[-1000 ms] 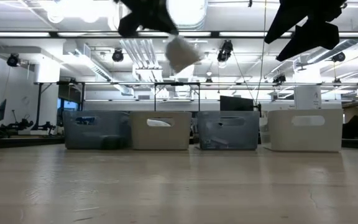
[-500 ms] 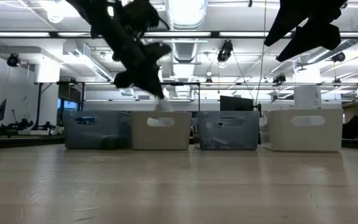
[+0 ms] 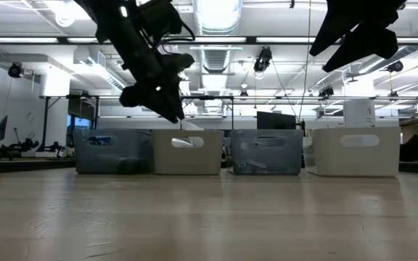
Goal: Pick & Place Travel size toiletries
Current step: Put the white cotton pack into the gray bin, then return to Home Position
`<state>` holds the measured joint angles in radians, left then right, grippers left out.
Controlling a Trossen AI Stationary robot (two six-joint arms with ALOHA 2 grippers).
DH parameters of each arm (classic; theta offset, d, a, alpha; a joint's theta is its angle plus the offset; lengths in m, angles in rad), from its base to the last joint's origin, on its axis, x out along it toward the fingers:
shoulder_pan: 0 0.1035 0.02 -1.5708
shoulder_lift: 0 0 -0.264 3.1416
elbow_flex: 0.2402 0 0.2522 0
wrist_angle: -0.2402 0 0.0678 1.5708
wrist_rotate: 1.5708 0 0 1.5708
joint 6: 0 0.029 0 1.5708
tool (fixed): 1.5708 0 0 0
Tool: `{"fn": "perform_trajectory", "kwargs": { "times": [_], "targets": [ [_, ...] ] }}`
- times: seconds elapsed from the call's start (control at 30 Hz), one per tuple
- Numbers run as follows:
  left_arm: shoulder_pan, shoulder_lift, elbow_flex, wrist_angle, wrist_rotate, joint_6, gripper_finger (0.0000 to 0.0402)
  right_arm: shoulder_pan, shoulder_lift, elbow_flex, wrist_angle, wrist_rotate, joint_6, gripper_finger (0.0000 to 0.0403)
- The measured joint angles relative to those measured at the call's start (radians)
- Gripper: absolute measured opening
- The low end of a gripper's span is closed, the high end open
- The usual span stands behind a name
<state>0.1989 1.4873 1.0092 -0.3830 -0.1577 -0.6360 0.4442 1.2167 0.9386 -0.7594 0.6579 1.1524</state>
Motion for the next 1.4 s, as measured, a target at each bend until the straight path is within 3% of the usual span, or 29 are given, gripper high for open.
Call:
{"fn": "perform_trajectory", "kwargs": {
  "times": [0.17, 0.37, 0.57, 0.73, 0.9, 1.0, 1.17, 1.27, 1.4],
  "targets": [
    [0.000, -0.086, 0.000, -0.009, 0.050, -0.038, 0.0134, 0.001, 0.000, 0.000, 0.000, -0.001, -0.037, 0.0268],
    [-0.006, -0.221, 0.000, -0.008, 0.074, -0.110, 0.0138, 0.001, -0.018, 0.013, -0.002, -0.009, -0.093, 0.0292],
    [-0.095, -0.354, 0.000, 0.042, 0.129, -0.030, 0.0138, 0.017, -0.083, 0.056, 0.031, -0.029, -0.189, 0.0315],
    [-0.157, -0.438, 0.000, 0.030, 0.080, -0.067, 0.0138, 0.016, -0.167, 0.057, 0.110, -0.194, -0.324, 0.0332],
    [-0.206, -0.490, 0.000, -0.013, 0.169, -0.126, 0.0138, 0.036, -0.226, 0.054, 0.184, -0.305, -0.398, 0.0350],
    [-0.275, -0.497, 0.000, 0.087, 0.234, 0.007, 0.0138, 0.043, -0.257, 0.043, 0.279, -0.368, -0.469, 0.0359],
    [-0.318, -0.493, -0.017, 0.216, 0.231, 0.131, 0.0138, 0.043, -0.282, -0.045, 0.557, -0.489, -0.629, 0.0360],
    [-0.309, -0.496, -0.091, 0.307, 0.233, 0.157, 0.0138, 0.040, -0.288, -0.140, 0.727, -0.528, -0.643, 0.0352],
    [-0.281, -0.524, -0.260, 0.567, 0.326, 0.135, 0.0138, 0.033, -0.301, -0.304, 0.927, -0.527, -0.602, 0.0339]
  ]
}}
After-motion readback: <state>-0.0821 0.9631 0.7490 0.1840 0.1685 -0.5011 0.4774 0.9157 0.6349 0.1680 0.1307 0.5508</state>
